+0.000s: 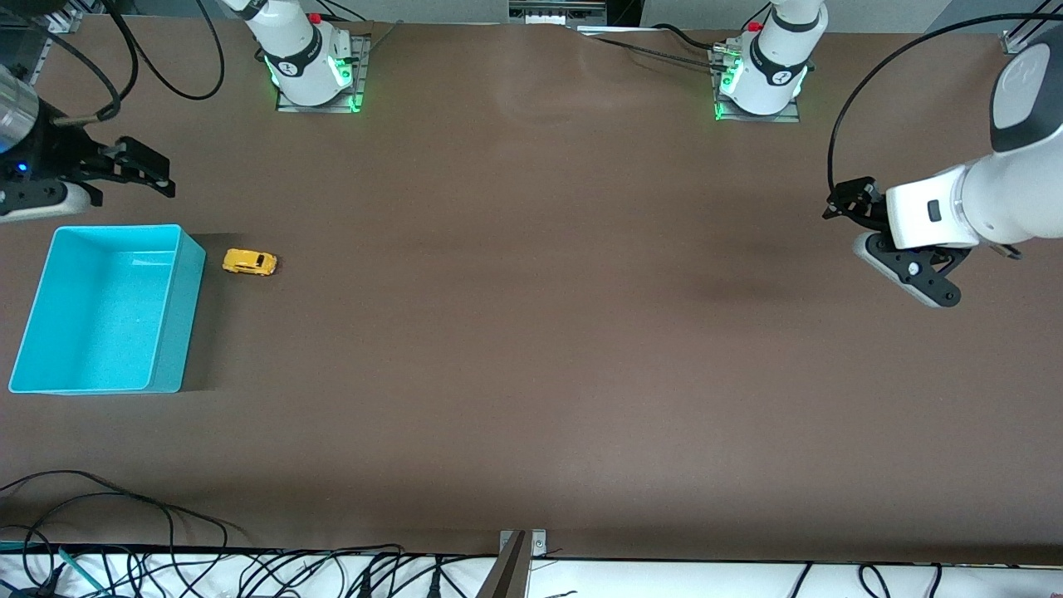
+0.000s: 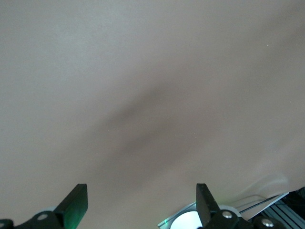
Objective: Wind up and store yellow beetle car
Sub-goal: 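Reach the right gripper down to the yellow car beside the box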
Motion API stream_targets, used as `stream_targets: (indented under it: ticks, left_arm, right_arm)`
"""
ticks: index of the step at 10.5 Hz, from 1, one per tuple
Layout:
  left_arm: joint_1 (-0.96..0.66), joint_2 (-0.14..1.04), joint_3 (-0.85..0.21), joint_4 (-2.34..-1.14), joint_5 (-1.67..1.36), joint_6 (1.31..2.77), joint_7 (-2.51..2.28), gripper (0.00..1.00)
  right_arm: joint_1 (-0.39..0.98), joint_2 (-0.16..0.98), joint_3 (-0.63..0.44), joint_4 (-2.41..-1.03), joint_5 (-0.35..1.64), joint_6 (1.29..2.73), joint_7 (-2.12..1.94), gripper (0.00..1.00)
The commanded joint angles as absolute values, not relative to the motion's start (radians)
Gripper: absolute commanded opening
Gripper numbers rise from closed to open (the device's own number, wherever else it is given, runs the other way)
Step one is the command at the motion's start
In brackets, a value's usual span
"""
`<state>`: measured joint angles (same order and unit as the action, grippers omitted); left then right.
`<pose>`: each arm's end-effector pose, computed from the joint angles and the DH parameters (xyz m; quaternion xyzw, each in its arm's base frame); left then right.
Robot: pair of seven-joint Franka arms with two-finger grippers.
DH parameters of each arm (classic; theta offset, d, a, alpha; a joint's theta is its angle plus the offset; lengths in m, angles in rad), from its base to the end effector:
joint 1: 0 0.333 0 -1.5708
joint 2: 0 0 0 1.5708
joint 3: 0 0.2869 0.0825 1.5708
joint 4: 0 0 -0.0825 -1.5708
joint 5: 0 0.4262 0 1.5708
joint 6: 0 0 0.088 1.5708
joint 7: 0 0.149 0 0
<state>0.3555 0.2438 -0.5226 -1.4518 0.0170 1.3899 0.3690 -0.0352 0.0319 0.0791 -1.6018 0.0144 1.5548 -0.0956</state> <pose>0.6132 -0.0757 0.4699 0.9536 -0.2635 -0.1302 0.0656 0.5975 0.0279 0.5173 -0.9968 -0.0695 0.0392 0.0095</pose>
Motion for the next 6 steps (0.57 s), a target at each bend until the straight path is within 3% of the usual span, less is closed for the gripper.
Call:
stream_targets:
  ticks: [1,2,6]
  left_arm:
    - [0.121,0.155,-0.259,-1.477,-0.018,1.397,0.336,1.00]
    - [0.086,0.149,-0.195,-1.483,-0.049,1.452,0.334,1.00]
    - [0.029,0.026,-0.164,-1.586,-0.034,1.485,-0.038,1.00]
  right_arm:
    - [-0.032,0.072,0.080,-1.586,0.000,1.572,-0.113,1.00]
    - [-0.032,0.087,0.081,-1.589,-0.002,1.594,-0.117,1.00]
    - [-0.018,0.115,0.081,-1.646,-0.009,1.669,-0.117,1.00]
